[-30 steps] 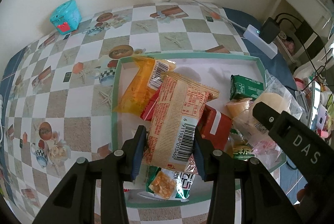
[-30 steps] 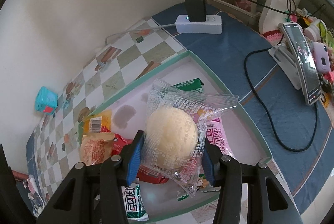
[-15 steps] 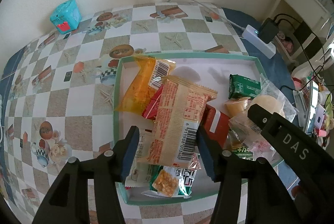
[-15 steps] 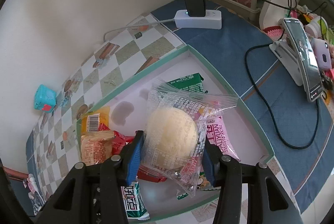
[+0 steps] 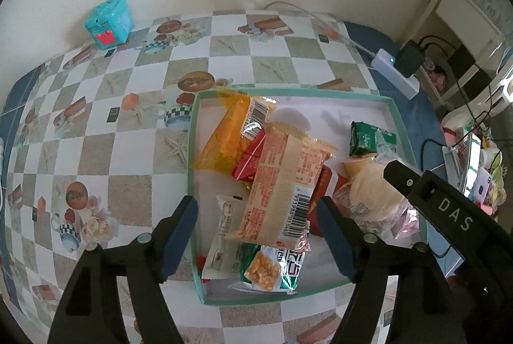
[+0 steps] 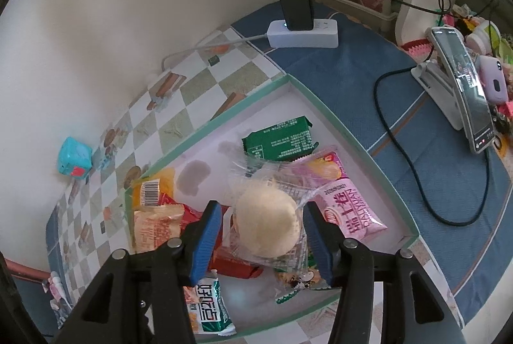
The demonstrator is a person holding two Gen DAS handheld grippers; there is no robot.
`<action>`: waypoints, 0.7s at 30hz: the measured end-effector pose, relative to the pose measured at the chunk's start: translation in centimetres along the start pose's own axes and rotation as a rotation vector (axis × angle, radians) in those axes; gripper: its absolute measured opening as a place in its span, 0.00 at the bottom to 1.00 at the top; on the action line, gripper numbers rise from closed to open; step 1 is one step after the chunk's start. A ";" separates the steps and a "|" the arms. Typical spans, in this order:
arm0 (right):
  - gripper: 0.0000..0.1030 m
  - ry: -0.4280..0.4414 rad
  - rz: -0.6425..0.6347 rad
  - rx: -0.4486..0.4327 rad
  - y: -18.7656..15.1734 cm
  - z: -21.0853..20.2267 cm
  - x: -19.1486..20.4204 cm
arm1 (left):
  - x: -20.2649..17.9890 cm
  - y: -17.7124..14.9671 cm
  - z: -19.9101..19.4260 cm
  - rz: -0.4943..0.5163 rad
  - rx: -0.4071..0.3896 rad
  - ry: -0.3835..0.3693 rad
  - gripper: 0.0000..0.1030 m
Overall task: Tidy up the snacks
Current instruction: 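Lower both bread bags into the tray and open both tools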
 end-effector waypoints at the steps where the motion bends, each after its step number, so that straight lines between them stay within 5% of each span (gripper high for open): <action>1: 0.55 0.001 0.002 -0.002 0.0 -0.1 0.0 | 0.1 0.0 -0.2 -0.004 -0.004 0.000 0.75; 11: 0.59 -0.020 -0.014 0.007 -0.2 0.2 0.1 | 4.7 0.5 -1.0 -0.165 -0.022 0.043 0.75; 21: 0.78 -0.034 -0.105 0.002 -1.1 0.3 2.0 | 10.7 -0.2 -0.3 -0.308 0.015 0.228 0.79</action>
Point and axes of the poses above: each gripper's, at about its wrist camera, not at the fingertips, and z roughly the way its jaws point, x to its left, y to its top, the point moved 1 cm from there along z, roughly the way its jaws point, and after that the axes turned 4 degrees about -y, right-handed, at the moved point
